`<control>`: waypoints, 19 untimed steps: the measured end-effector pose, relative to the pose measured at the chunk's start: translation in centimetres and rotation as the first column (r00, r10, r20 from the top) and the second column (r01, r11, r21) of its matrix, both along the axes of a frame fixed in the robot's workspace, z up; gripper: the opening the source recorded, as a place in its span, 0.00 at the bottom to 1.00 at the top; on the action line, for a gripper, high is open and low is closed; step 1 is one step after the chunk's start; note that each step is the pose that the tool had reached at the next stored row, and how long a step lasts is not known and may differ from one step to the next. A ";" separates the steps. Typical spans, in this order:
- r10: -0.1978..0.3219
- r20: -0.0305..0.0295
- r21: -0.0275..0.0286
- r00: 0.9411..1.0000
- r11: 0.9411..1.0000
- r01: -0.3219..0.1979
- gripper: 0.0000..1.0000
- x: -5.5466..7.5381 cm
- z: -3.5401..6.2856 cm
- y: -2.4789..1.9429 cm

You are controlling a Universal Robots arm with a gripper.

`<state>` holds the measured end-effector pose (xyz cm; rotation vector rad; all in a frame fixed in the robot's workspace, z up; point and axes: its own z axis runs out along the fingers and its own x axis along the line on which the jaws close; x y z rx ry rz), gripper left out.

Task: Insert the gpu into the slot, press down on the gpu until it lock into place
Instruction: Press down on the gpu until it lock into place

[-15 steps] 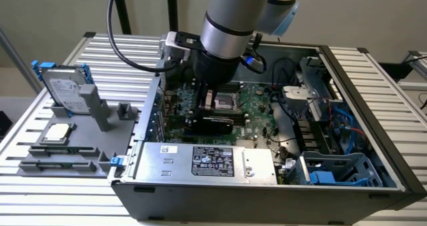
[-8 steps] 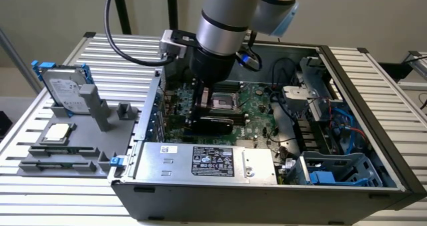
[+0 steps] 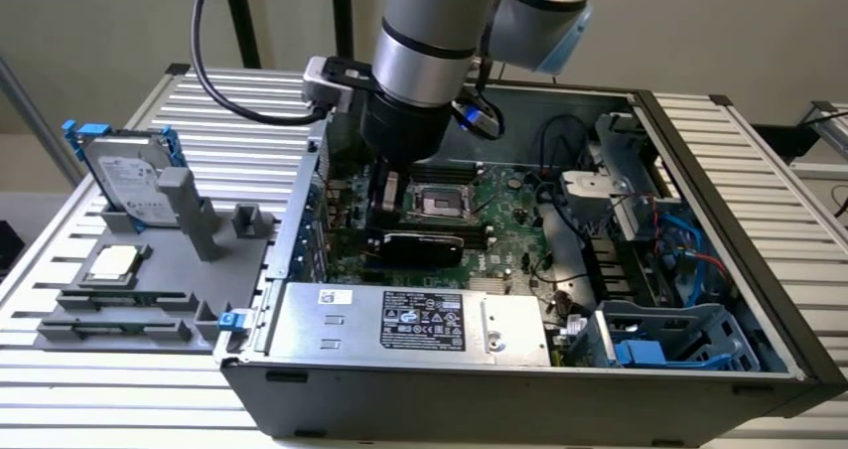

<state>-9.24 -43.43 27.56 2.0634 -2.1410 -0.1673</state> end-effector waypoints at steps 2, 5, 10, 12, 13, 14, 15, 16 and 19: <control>0.000 -0.001 -0.001 1.000 1.000 0.000 0.33 -0.3 0.00 0.05; 0.000 -0.008 -0.003 1.000 1.000 0.000 0.33 -0.7 0.06 0.06; 0.000 -0.040 -0.004 0.999 1.000 0.000 0.33 -0.7 0.26 0.05; 0.000 -0.056 -0.004 0.998 1.000 0.000 0.33 -0.7 0.33 0.06; 0.000 -0.066 -0.004 0.998 1.000 0.000 0.33 -0.7 0.36 0.05; -0.001 -0.076 -0.004 0.997 1.000 0.000 0.33 -0.7 0.39 0.03; -0.002 -0.088 -0.004 0.996 1.000 0.002 0.33 -0.7 0.42 0.00; -0.004 -0.099 -0.004 0.995 1.000 0.003 0.33 -0.7 0.43 -0.02; -0.013 -0.128 -0.004 0.992 1.000 0.013 0.33 -0.7 0.48 -0.09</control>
